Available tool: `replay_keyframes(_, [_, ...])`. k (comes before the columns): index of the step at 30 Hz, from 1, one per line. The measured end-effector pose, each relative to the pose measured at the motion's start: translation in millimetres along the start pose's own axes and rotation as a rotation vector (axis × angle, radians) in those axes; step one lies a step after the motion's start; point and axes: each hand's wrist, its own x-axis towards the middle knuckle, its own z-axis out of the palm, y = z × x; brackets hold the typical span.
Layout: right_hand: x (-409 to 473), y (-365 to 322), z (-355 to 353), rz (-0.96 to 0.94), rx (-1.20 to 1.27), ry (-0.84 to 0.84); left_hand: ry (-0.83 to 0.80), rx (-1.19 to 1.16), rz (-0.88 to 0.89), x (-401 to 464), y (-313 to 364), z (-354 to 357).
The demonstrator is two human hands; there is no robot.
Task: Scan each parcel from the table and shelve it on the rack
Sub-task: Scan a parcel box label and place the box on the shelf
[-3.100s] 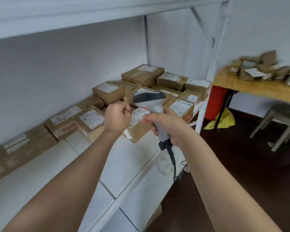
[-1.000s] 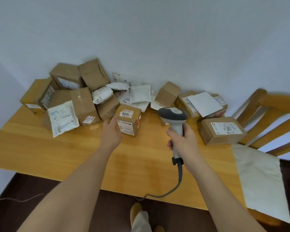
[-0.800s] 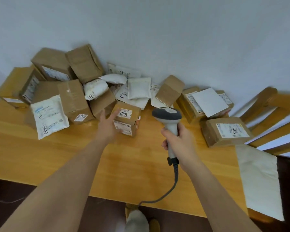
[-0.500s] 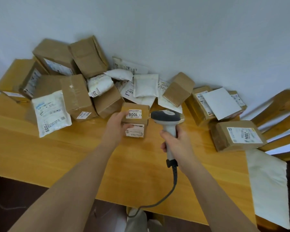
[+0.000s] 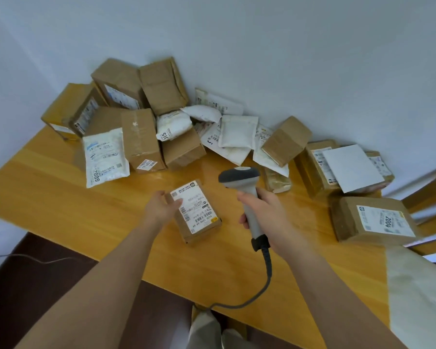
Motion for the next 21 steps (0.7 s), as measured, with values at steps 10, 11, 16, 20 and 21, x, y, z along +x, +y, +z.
replay_keyframes(10, [-13, -7, 7, 0.008, -0.046, -0.157, -0.197, 0.072, -0.035, -41, -25, 32])
replay_keyframes(11, [-14, -8, 5, 0.001, -0.045, -0.158, -0.188, 0.126, 0.061, -37, -22, 28])
replay_keyframes(16, [-14, -5, 0, -0.010, -0.039, -0.123, 0.253, 0.078, 0.217, -28, -5, 9])
replay_keyframes(20, [-13, -2, 2, 0.009, -0.051, -0.125, 0.114, 0.090, -0.011, -40, -13, 27])
replay_keyframes(21, [-13, -3, 3, 0.015, -0.047, -0.133, 0.053, 0.057, -0.064, -42, -16, 34])
